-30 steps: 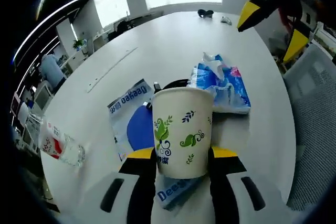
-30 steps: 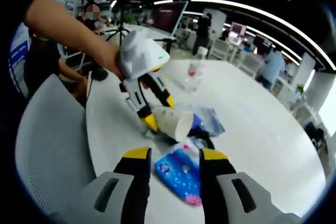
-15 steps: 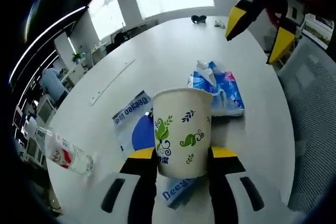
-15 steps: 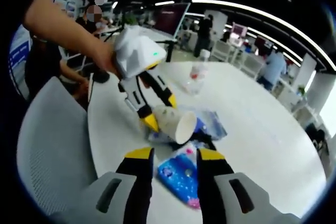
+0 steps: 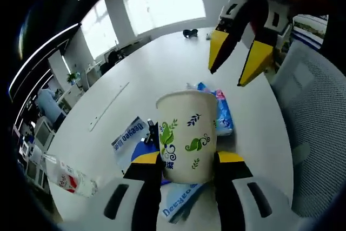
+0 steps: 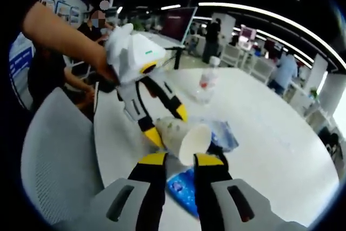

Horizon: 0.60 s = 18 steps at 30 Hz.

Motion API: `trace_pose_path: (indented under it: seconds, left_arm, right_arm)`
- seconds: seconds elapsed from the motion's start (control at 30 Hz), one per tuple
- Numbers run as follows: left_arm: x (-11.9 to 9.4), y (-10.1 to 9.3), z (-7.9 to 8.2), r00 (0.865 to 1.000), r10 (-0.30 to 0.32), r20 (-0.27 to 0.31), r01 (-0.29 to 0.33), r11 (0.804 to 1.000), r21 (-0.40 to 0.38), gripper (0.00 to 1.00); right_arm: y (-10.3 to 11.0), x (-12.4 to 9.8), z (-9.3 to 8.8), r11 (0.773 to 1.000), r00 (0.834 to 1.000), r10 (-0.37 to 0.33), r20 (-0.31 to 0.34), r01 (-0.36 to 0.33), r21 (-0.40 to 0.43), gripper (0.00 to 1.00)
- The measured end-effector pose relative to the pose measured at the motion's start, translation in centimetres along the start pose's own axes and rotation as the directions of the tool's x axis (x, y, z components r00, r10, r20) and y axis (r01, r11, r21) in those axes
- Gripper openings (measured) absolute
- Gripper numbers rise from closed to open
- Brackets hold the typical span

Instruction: Arrange the tabletop items into an orderly group along one side of the table until the central work area is clear of visible clutter.

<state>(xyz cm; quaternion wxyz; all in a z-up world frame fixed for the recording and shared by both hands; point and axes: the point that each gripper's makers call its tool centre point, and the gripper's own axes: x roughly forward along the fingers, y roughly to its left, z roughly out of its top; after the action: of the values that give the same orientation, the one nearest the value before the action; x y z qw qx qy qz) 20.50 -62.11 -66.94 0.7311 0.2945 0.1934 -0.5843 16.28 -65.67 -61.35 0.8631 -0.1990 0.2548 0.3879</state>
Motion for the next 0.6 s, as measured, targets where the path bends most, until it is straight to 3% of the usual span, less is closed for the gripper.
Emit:
trace_pose_path:
  seconds: [0.1, 0.37, 0.47, 0.6]
  left_arm:
    - [0.0, -0.4, 0.2, 1.000, -0.013, 0.006, 0.013, 1.000, 0.010, 0.36]
    - [-0.4, -1.2, 1.4, 0.999, -0.030, 0.042, 0.030, 0.999, 0.016, 0.36]
    - [-0.3, -1.4, 2.0, 0.998, -0.032, 0.059, 0.032, 0.999, 0.003, 0.36]
    - [0.0, -1.5, 2.0, 0.998, -0.031, 0.061, 0.032, 0.999, -0.015, 0.36]
  right_arm:
    - [0.3, 0.0, 0.4, 0.999, 1.000, 0.018, 0.016, -0.019, 0.050, 0.11]
    - [0.3, -0.1, 0.6, 0.999, 1.000, 0.018, 0.015, -0.019, 0.046, 0.09]
    - [0.6, -0.2, 1.0, 0.998, 0.999, 0.032, 0.027, -0.033, 0.044, 0.01]
    - [0.9, -0.3, 1.6, 0.999, 0.999, 0.036, 0.033, -0.036, 0.029, 0.00]
